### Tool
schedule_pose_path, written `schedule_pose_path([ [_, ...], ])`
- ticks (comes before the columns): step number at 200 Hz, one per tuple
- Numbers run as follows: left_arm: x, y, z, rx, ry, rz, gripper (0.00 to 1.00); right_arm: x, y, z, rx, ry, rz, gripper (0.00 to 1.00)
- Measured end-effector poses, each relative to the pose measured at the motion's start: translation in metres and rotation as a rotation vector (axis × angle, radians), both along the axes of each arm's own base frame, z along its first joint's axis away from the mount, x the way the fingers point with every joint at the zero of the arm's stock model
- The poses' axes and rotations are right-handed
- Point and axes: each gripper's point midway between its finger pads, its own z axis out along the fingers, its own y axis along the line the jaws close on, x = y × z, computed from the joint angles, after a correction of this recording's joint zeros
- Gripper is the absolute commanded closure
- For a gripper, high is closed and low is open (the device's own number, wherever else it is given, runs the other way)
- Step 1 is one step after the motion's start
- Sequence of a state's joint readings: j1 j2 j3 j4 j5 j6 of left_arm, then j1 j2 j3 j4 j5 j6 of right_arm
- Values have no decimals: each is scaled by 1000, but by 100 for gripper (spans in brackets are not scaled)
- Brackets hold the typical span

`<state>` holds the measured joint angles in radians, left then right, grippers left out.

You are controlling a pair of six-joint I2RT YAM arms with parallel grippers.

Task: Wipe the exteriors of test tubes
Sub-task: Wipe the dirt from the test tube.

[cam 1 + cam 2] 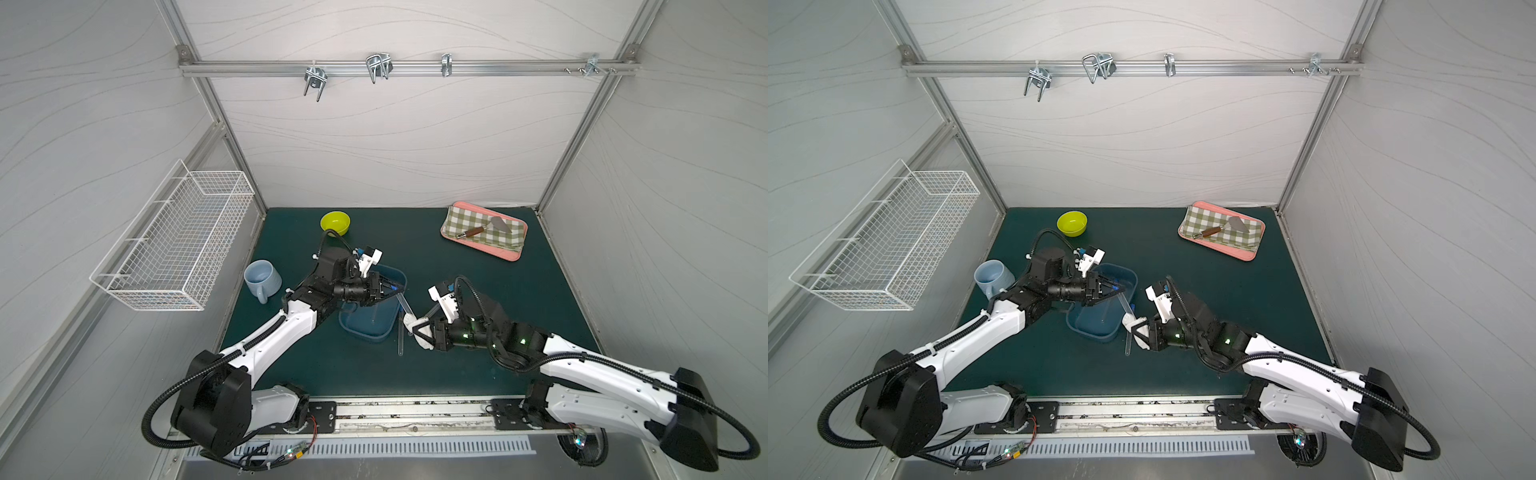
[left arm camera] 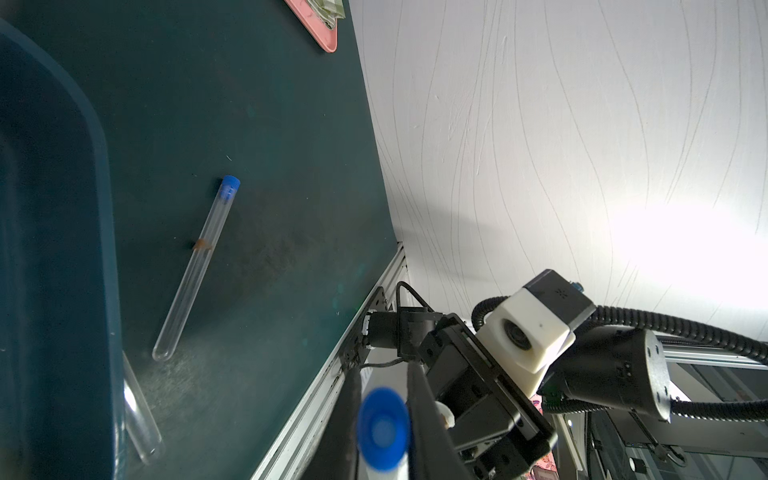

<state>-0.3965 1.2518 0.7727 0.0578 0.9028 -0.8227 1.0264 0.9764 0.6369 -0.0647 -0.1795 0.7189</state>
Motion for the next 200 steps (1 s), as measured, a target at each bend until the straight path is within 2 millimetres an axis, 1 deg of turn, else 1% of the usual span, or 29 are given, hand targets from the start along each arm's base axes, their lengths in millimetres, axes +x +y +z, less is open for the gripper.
schedule_pose_path([
  [22,7,4,2,-2,-13,28,95,9,5,3,4,7,-3,84],
  [44,19,11,5,-5,-33,76,95,21,17,7,-5,19,11,83],
  [77,32,20,9,-1,-66,133,95,33,33,5,-32,38,52,82],
  [107,36,24,11,6,-82,164,95,41,44,3,-42,55,90,81],
  [147,42,29,15,6,-119,202,95,49,52,3,-46,73,119,80],
  [180,47,33,20,3,-152,231,95,55,60,6,-50,84,143,80],
  [200,46,34,20,3,-154,232,95,62,65,10,-45,80,146,79],
])
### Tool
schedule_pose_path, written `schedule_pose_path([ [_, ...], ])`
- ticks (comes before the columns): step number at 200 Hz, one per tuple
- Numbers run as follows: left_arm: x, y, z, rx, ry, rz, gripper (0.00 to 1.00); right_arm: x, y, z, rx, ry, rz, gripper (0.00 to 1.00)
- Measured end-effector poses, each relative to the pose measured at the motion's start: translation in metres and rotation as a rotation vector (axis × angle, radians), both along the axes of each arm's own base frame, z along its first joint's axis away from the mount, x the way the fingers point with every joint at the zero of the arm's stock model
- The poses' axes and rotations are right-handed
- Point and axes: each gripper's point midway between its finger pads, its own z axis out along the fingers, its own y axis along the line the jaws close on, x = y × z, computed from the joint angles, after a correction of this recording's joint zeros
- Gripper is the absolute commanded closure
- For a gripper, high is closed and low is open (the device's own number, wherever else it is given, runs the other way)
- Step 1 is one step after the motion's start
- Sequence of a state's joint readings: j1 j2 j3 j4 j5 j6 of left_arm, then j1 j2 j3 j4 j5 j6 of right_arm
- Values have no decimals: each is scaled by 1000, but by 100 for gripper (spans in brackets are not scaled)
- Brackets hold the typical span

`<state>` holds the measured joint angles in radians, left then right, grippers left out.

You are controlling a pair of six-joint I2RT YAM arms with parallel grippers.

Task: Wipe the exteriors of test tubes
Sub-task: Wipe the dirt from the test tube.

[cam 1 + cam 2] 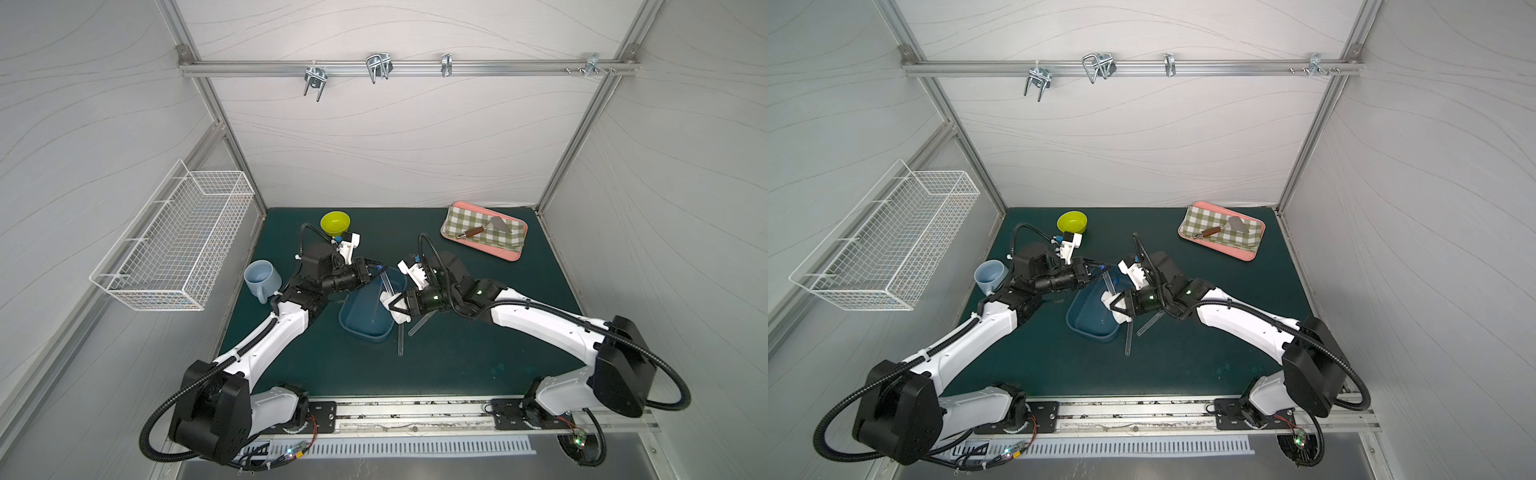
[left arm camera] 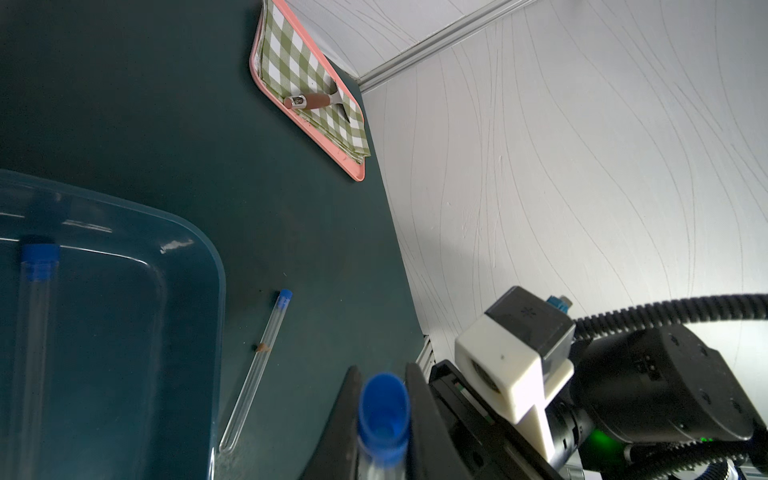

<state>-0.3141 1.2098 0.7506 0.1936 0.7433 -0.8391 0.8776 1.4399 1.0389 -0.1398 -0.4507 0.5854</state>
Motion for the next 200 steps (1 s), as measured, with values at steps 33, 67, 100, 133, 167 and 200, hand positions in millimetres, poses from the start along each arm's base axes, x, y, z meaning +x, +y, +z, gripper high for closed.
schedule_pose_path([
  [33,-4,-2,-1,-3,3,-14,95,15,6,11,17,-20,-11,79],
  [67,-6,-3,-1,-4,4,-22,95,27,9,19,36,-26,-15,79],
  [100,-6,-3,-1,-3,2,-23,95,30,10,20,44,-21,-8,79],
  [133,-9,-4,-4,6,3,-38,95,25,7,17,42,-18,-4,79],
  [167,-17,-7,-12,33,16,-72,95,7,-8,13,37,-15,-9,80],
  [200,-17,-5,-20,63,17,-73,95,-3,-26,15,27,-15,-41,82],
])
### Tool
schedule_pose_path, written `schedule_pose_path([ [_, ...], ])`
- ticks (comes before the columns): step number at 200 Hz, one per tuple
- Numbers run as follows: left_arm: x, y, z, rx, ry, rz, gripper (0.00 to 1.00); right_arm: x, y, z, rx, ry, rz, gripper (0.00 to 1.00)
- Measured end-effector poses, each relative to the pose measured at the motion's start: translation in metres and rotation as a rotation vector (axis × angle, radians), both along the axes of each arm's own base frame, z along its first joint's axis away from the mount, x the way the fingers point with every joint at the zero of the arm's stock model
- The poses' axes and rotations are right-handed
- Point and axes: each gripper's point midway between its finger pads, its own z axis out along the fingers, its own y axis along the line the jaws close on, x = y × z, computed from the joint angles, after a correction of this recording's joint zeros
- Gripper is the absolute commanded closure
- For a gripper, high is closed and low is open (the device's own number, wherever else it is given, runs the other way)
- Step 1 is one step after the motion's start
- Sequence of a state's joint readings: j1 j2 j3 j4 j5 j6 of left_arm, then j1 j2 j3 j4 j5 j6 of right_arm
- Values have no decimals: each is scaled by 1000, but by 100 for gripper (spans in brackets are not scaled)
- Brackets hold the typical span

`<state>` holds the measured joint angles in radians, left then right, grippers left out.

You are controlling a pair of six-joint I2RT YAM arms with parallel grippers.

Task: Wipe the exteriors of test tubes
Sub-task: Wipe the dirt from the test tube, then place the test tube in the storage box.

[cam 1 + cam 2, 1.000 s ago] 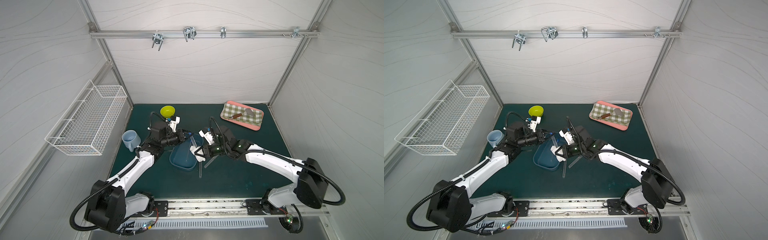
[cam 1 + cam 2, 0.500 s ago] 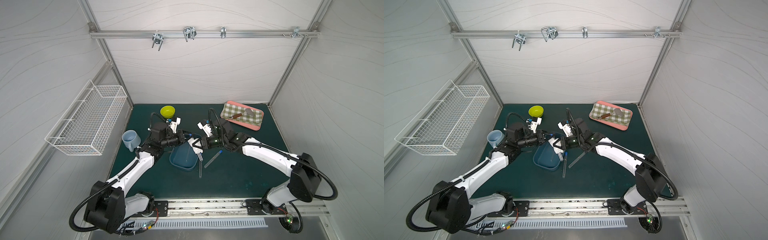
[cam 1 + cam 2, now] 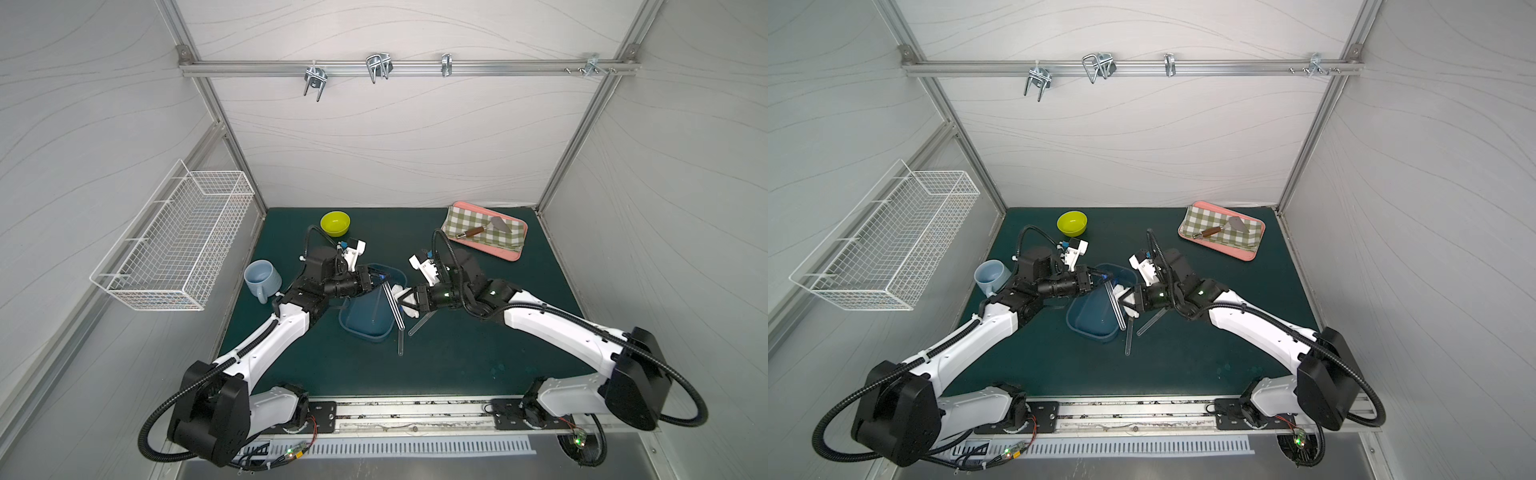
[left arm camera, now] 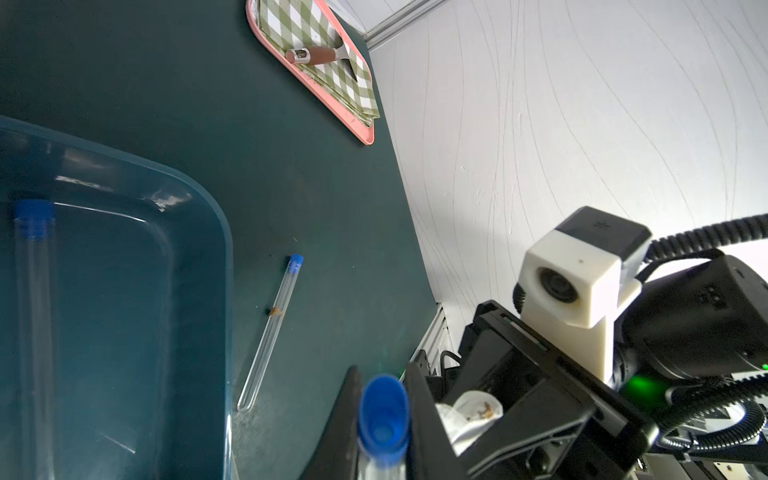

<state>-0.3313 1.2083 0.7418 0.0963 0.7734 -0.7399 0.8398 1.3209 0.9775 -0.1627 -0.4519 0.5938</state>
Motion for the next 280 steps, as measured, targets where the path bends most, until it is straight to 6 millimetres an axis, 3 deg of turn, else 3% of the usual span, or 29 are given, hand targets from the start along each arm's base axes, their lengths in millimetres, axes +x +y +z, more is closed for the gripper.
schedule_pose_path([
  [33,-1,1,-5,13,9,-3,95,-3,-5,6,8,-8,-10,84],
  [61,0,2,-7,45,8,-11,95,-5,-17,-4,-6,15,-37,84],
  [126,20,8,3,222,-83,-25,95,-4,-67,-19,-26,43,-169,84],
  [187,52,24,-39,517,-81,-63,95,-7,-99,-24,-26,53,-249,84],
  [280,80,45,-108,781,-12,-108,93,-12,-109,-25,-28,54,-265,84],
])
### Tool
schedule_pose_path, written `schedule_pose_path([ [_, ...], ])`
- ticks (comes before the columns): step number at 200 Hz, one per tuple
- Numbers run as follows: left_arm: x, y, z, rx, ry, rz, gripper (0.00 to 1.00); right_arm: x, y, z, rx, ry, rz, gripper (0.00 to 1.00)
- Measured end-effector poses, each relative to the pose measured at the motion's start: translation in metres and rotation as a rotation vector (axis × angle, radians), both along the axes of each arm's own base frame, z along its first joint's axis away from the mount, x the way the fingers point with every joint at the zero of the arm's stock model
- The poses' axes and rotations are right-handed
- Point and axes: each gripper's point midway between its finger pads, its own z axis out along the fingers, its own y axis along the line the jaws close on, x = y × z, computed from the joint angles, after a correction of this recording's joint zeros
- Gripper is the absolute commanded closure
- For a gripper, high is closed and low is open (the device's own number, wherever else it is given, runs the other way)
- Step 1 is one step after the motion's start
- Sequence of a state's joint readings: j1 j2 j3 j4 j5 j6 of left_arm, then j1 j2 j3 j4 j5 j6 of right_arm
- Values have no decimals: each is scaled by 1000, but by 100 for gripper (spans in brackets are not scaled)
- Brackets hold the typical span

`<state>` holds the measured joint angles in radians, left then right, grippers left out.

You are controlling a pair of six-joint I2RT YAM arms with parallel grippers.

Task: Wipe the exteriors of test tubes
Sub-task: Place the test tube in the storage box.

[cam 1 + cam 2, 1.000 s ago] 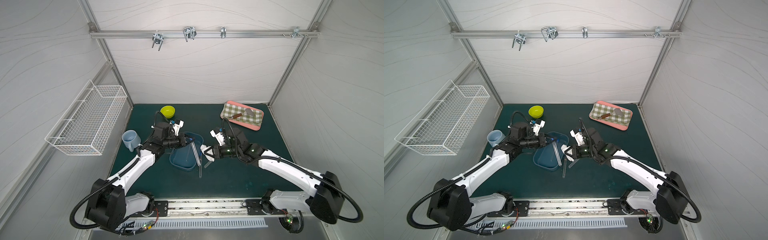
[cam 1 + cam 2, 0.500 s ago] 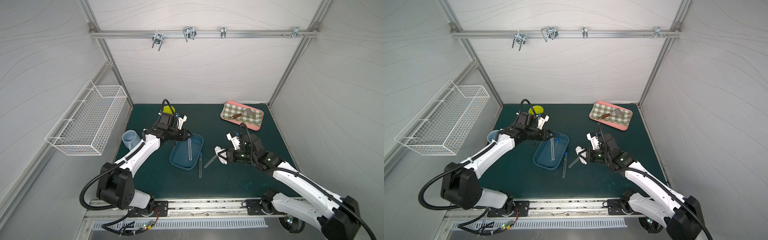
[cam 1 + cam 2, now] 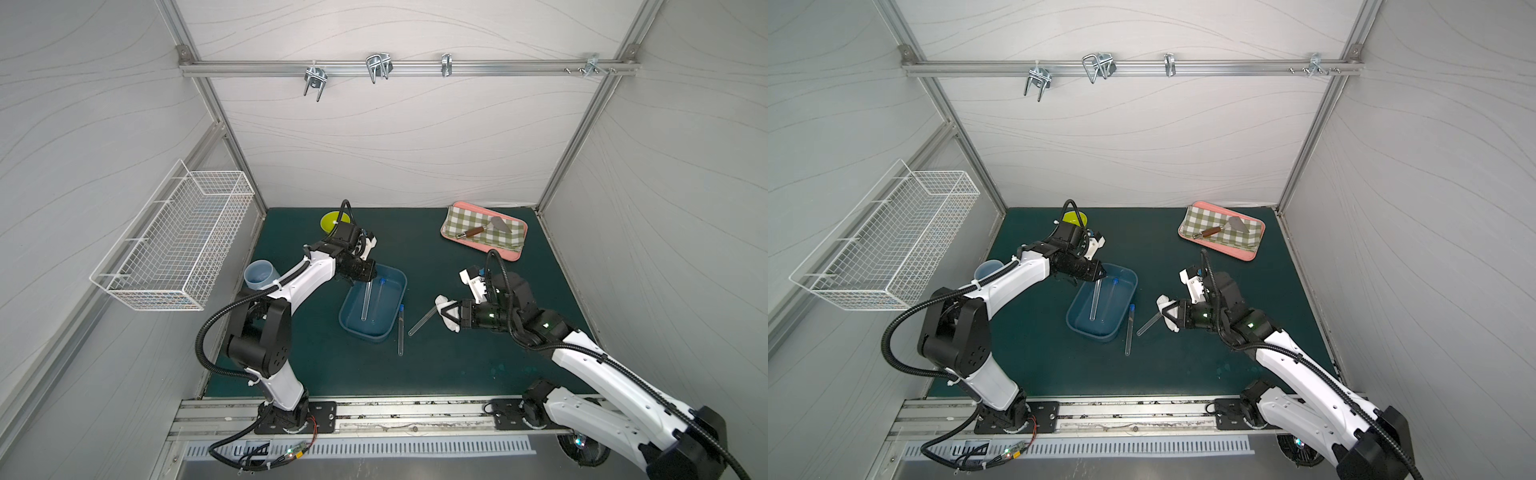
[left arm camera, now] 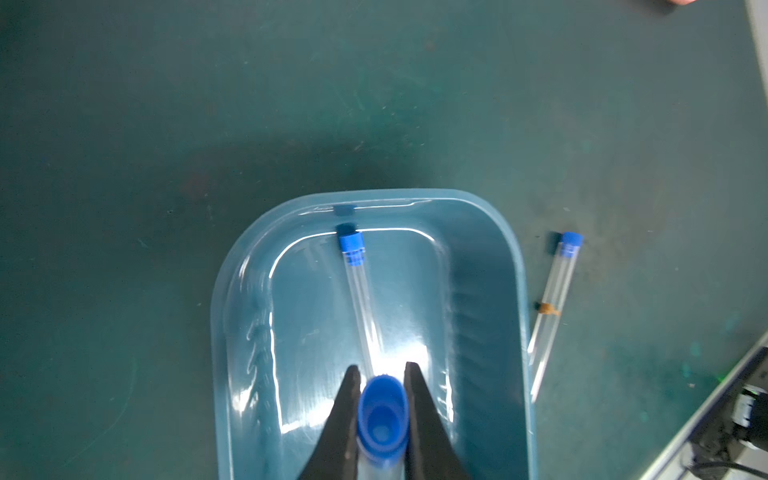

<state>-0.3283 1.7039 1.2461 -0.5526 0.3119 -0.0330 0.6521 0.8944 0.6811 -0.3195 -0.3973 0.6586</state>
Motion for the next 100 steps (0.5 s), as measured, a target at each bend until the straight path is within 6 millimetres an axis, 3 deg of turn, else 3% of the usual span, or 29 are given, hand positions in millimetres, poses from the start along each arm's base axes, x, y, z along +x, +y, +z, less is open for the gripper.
schedule_pose_path([
  [100,24,-1,-37,68,51,11,93,-3,-7,4,-3,-13,-19,84],
])
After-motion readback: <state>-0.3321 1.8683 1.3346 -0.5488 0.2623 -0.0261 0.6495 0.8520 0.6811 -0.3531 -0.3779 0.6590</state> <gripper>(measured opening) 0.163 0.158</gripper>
